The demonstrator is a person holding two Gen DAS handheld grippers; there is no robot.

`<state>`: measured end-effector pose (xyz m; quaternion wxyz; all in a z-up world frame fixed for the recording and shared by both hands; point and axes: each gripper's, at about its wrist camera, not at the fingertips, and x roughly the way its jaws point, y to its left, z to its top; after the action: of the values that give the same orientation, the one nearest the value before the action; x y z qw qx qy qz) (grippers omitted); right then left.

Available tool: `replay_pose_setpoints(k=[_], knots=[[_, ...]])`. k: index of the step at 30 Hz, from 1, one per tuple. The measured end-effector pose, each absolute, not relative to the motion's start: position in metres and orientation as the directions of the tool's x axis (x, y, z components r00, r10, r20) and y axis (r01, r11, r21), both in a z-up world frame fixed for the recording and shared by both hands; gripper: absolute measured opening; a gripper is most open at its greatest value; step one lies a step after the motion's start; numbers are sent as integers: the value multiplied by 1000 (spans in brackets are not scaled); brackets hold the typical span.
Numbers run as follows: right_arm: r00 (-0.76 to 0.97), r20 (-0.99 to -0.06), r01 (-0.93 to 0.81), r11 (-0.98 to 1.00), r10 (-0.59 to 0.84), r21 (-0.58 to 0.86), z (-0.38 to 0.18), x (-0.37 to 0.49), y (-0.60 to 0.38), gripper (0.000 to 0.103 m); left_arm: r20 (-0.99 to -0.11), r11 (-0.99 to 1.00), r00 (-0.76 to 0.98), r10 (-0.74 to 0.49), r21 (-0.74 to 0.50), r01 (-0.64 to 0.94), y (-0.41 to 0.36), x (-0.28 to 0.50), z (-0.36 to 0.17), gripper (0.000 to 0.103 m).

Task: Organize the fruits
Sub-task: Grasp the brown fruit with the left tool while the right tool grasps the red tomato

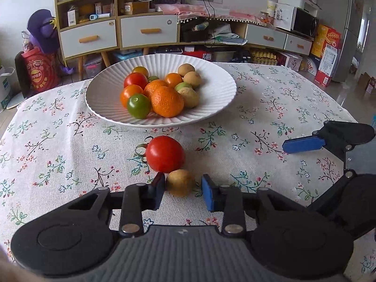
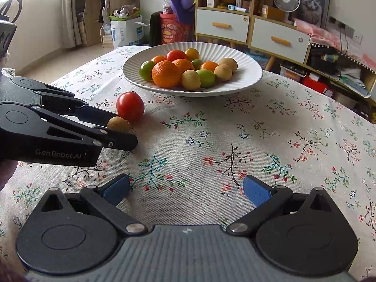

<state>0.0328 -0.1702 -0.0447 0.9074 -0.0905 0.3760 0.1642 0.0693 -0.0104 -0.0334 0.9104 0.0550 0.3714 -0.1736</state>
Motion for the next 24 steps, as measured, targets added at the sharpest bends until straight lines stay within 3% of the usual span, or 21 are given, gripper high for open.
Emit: replay_pose_setpoints(k=[7, 24], knots=[[669, -707, -371, 927, 228, -51, -41, 40, -161, 102, -710, 947, 663, -239, -19, 321, 2, 69, -30, 17], [671, -697, -334, 942, 255, 24, -26, 66, -131, 82, -738, 973, 657, -155, 3, 233, 45, 70, -28, 17]])
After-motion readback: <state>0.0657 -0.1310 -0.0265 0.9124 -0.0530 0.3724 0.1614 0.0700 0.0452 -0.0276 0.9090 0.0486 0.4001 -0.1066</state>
